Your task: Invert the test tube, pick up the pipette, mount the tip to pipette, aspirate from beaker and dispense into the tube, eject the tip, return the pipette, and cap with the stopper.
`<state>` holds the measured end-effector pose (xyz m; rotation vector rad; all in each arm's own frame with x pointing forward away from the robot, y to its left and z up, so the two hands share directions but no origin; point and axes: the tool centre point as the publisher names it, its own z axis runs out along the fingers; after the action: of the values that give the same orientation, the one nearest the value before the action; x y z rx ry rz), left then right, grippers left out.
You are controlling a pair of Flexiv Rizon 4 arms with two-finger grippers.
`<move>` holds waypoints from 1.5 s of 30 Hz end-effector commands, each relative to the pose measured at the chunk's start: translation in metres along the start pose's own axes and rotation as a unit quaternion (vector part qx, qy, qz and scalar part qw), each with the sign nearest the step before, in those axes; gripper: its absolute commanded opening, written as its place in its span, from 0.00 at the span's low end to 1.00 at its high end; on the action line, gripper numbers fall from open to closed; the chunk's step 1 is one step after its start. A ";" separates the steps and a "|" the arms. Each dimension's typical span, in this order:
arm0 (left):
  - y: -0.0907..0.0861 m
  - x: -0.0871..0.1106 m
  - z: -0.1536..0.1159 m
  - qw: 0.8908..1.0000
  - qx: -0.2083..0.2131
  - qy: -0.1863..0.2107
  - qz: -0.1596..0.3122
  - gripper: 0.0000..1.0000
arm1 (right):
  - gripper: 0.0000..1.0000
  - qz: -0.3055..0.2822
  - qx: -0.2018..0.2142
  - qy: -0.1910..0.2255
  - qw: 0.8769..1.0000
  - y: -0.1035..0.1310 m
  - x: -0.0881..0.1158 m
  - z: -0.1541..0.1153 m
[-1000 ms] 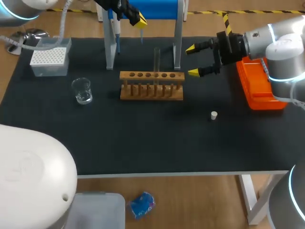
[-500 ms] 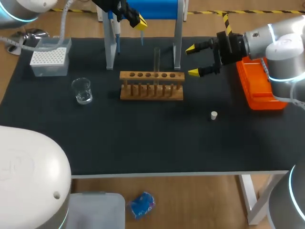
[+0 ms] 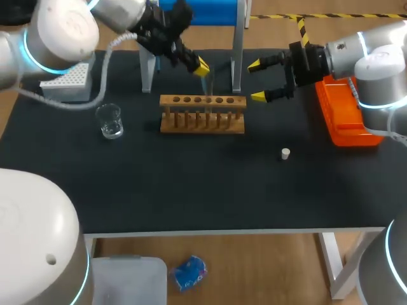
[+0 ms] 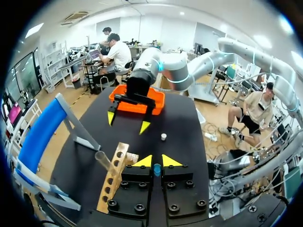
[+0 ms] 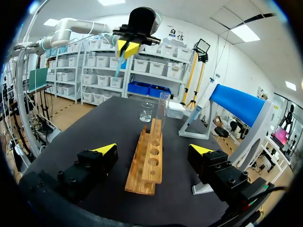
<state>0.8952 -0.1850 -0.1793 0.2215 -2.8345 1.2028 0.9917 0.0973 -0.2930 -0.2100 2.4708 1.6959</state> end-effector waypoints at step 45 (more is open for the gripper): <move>0.016 0.021 0.040 1.000 -0.022 -0.001 0.002 0.00 | 1.00 0.060 -0.077 0.002 0.995 0.060 0.065 -0.040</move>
<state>0.8724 -0.2049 -0.2172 0.2157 -2.8615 1.1446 0.9444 0.0900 -0.2393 -0.1114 2.4201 1.9357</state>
